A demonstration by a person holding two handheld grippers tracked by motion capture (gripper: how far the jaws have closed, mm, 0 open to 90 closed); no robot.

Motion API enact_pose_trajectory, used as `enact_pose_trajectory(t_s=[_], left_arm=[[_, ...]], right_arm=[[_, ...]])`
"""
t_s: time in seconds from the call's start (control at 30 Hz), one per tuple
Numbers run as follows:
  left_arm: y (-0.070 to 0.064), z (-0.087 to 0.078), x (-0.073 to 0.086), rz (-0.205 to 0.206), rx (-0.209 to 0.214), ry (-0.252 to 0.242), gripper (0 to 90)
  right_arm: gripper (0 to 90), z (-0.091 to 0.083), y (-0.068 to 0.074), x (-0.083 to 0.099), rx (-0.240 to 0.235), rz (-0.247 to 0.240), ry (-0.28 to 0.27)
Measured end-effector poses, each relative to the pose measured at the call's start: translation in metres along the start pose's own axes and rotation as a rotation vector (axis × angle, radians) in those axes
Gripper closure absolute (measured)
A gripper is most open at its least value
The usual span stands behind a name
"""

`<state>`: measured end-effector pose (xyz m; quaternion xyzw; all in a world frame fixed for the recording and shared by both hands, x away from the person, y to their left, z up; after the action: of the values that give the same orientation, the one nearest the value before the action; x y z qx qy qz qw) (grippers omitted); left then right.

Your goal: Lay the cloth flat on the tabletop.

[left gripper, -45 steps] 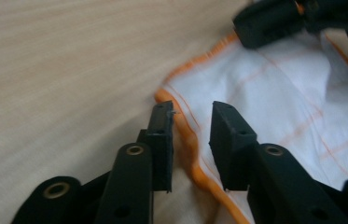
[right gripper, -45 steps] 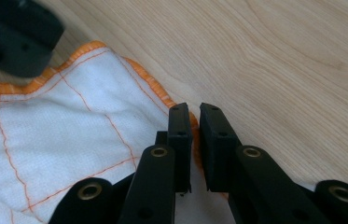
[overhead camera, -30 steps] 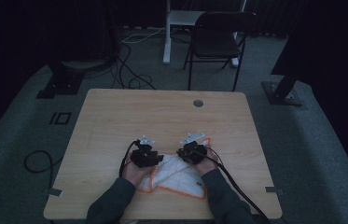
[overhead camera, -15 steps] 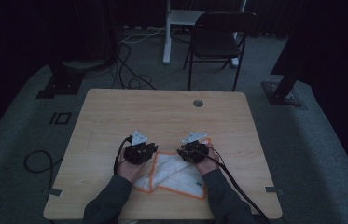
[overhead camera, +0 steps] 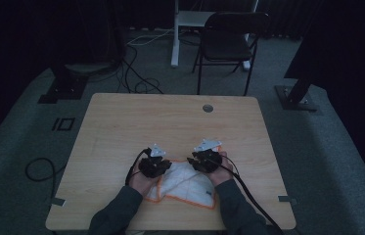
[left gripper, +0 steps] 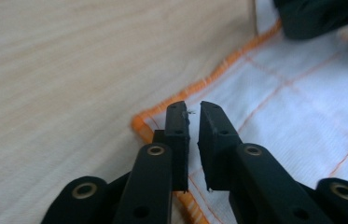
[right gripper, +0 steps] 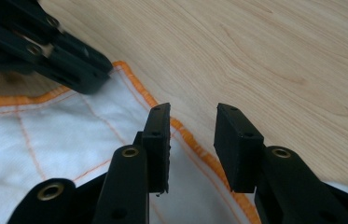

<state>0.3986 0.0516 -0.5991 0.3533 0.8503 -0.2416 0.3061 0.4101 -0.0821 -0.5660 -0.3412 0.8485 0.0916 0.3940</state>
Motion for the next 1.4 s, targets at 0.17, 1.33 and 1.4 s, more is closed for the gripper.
enact_pose_trajectory(t_s=[0.17, 1.33, 1.4], left_arm=[[0.007, 0.000, 0.000, 0.004, -0.020, 0.008, 85.5], [0.117, -0.028, -0.004, -0.136, -0.237, -0.051, 83.9], [0.121, -0.028, -0.004, -0.136, -0.247, -0.049, 83.8]], right_arm=[[66.2, -0.010, 0.000, 0.007, 0.006, 0.007, -0.008], [62.2, -0.020, 0.013, 0.053, -0.017, -0.007, 0.050], [62.1, -0.020, 0.013, 0.053, -0.017, -0.008, 0.052]])
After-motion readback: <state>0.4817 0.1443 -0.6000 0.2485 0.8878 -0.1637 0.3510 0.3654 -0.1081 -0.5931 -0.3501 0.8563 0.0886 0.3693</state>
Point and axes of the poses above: each handheld gripper's, and its own axes: z roughly forward along the jaws, x roughly out of its underside, y roughly to its left, the point moved 9 cm from there along z, roughly forward along the jaws, and after that the axes turned 8 degrees about x, right-handed, at the moved point
